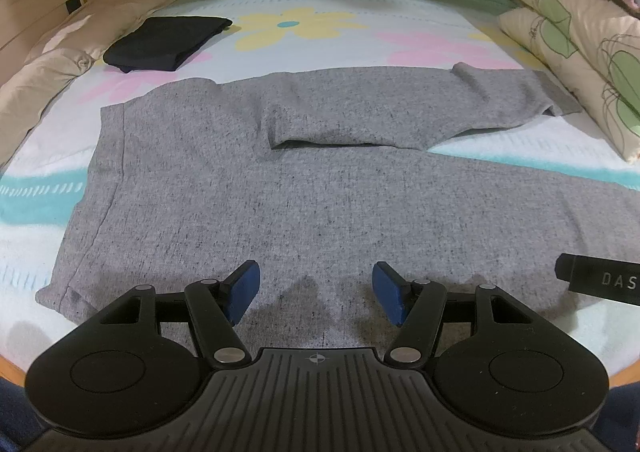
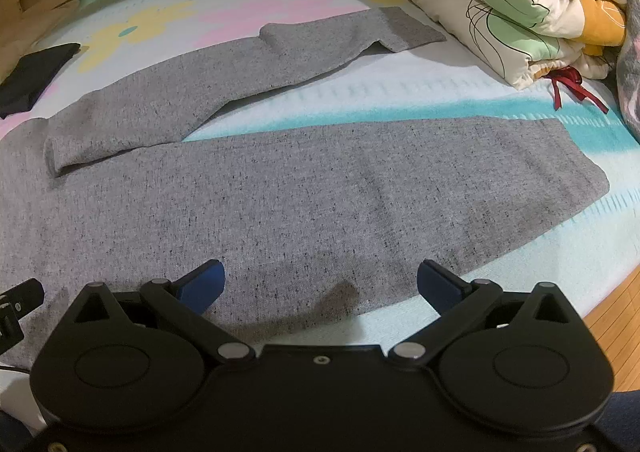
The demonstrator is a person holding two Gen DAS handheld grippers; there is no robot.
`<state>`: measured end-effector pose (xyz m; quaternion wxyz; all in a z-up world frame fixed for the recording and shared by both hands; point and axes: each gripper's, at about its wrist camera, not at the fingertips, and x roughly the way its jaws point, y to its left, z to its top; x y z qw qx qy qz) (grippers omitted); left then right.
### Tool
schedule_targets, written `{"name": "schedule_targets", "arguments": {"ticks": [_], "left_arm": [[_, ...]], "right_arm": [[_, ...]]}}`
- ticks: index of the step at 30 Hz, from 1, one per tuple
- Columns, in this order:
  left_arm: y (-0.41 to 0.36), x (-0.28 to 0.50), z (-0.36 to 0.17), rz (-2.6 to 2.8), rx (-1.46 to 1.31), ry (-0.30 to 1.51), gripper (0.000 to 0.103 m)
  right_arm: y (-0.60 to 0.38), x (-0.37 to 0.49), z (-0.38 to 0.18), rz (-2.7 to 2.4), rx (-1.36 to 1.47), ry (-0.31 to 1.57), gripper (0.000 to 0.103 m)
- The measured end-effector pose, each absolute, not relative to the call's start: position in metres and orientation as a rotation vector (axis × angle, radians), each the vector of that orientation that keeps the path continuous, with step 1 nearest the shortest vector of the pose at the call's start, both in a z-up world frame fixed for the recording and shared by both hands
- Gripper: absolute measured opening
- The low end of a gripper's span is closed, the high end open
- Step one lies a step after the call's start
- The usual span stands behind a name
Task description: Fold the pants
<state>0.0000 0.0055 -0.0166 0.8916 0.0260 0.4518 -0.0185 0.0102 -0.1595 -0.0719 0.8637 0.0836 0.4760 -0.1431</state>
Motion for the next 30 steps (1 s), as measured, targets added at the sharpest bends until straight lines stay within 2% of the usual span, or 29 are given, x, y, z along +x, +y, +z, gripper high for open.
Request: {"name": "schedule_targets", "arguments": {"ticks": [30], "left_arm": [[0.0060,-0.0002,-0.0175,-0.039,0.055,0.942,0.061]], "right_arm": [[-0.1563,0.0118,-0.0713,-0.296,0.169,1.000,0.102]]}}
